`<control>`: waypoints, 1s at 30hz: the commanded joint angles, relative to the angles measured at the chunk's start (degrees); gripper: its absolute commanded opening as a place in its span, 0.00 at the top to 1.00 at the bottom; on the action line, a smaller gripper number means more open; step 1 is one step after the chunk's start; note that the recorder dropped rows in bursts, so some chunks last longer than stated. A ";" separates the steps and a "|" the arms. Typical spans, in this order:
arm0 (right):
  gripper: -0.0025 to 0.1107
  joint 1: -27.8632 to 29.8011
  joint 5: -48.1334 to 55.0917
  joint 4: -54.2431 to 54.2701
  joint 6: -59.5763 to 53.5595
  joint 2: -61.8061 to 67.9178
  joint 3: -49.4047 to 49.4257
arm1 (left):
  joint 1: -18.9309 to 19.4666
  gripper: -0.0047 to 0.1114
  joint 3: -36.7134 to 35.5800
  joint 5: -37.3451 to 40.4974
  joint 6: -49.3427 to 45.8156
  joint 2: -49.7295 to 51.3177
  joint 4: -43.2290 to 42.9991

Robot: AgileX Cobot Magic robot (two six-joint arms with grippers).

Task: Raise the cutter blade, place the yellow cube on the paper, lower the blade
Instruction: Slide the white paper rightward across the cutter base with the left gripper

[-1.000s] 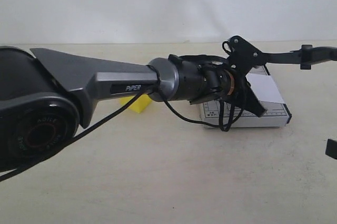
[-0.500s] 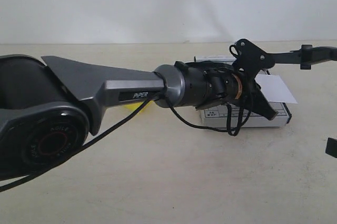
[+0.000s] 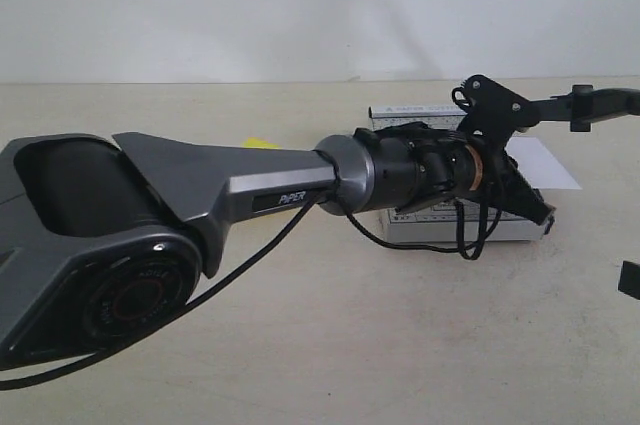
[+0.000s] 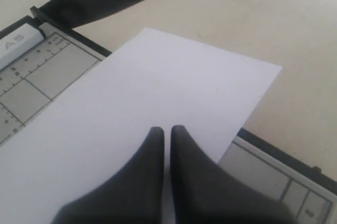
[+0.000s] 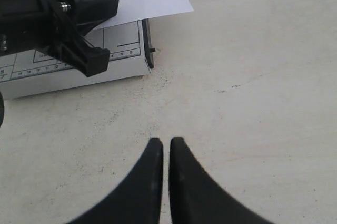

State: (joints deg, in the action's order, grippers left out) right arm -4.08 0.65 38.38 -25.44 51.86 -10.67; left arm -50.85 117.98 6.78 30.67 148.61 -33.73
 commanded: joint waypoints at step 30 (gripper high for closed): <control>0.93 0.08 1.16 0.89 0.03 0.14 -0.29 | 3.38 0.92 -42.09 -8.47 23.25 -37.95 -16.42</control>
State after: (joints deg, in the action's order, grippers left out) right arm -4.08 1.58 38.38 -25.25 51.86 -10.67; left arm -49.98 83.94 1.14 53.87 118.04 -46.41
